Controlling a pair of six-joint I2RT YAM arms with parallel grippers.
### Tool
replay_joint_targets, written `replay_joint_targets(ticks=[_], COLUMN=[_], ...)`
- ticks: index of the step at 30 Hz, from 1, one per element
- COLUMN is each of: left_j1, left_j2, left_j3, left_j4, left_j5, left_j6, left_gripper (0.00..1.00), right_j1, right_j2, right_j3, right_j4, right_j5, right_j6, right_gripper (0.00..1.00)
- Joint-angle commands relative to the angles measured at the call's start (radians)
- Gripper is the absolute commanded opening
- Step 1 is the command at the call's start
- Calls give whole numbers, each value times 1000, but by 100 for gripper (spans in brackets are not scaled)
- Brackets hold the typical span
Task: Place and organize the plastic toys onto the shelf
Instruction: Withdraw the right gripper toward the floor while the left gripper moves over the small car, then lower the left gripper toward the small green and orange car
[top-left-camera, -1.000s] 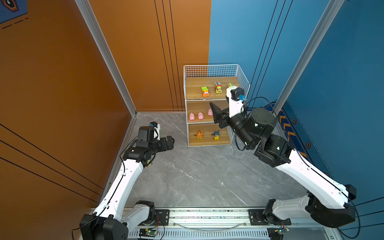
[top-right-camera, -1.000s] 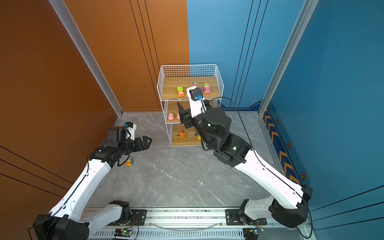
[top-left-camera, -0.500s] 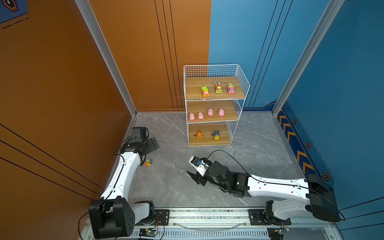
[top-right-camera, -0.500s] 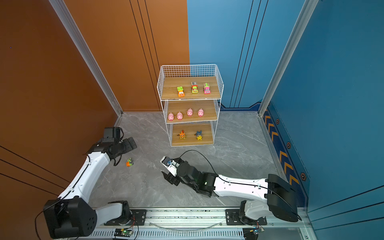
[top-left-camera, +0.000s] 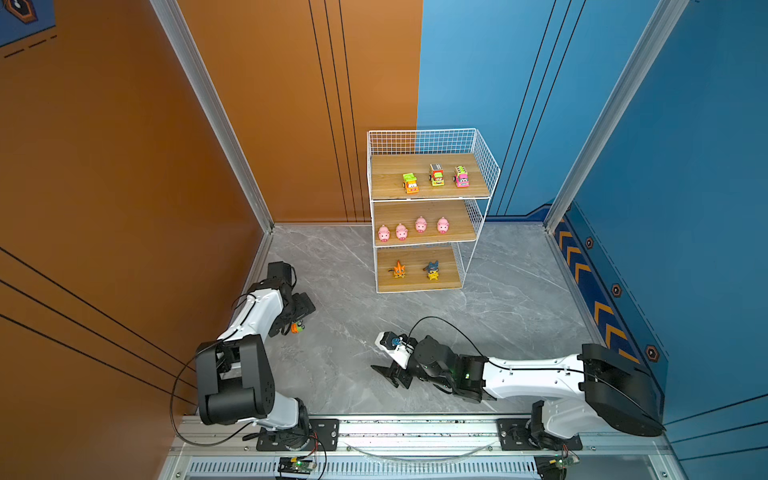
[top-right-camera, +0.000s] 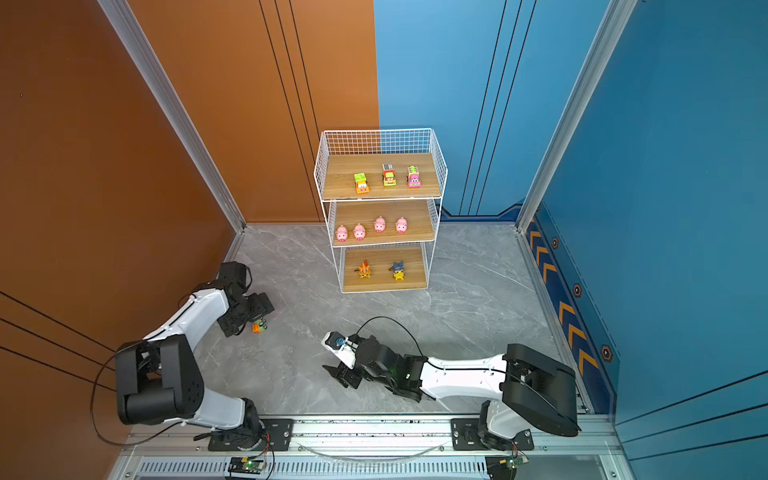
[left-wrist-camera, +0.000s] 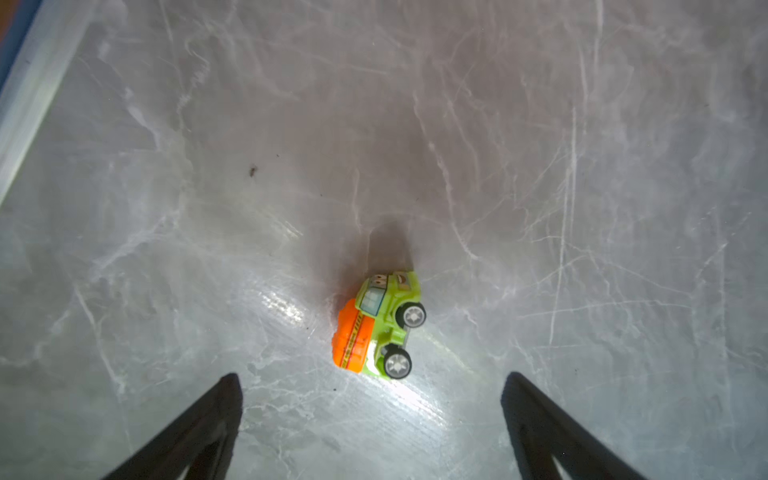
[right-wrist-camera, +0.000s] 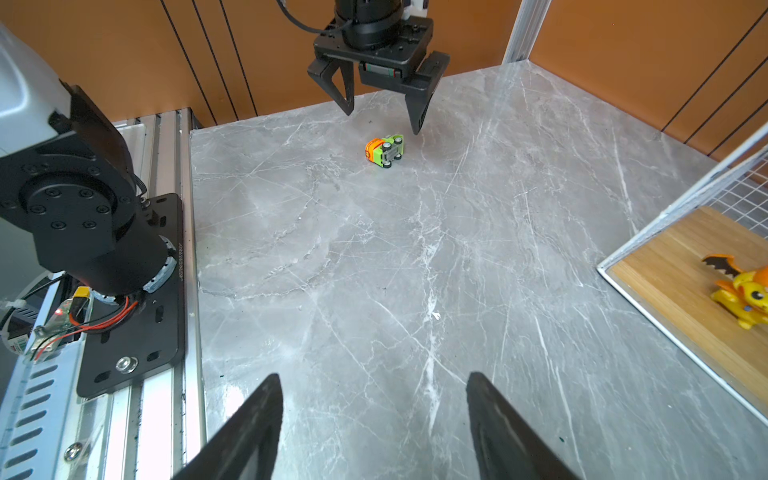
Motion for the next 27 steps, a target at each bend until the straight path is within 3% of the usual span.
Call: replay_joint_targets(ticks=[1,7,12,15,20,27], left_j1=[5,14,1,-22,-110,-335], left_j2=[54,129,169,192,196,155], left_j3=[32,90,102,110,108,88], left_j4=[-20,-18,-18,-20,-20,-33], left_j5=[40,42,59,78,89,61], left_j6=[18,35,68,91,122,162], left_gripper=[100,91,67,60,52,48], right_j1=[-33,-51,-55,-75,-107,-136], right_j2=[-28,-33,-72,-102,-165,-248], right_j3=[-38,-59,-87,-115,-152,-177], right_j4=[63,87,81,81,67,0], right_j5=[-38,-57,-42,-40,-38,-7], right_j6=[37,54,59,77,97,110], right_gripper=[70,69,68,68,68,68])
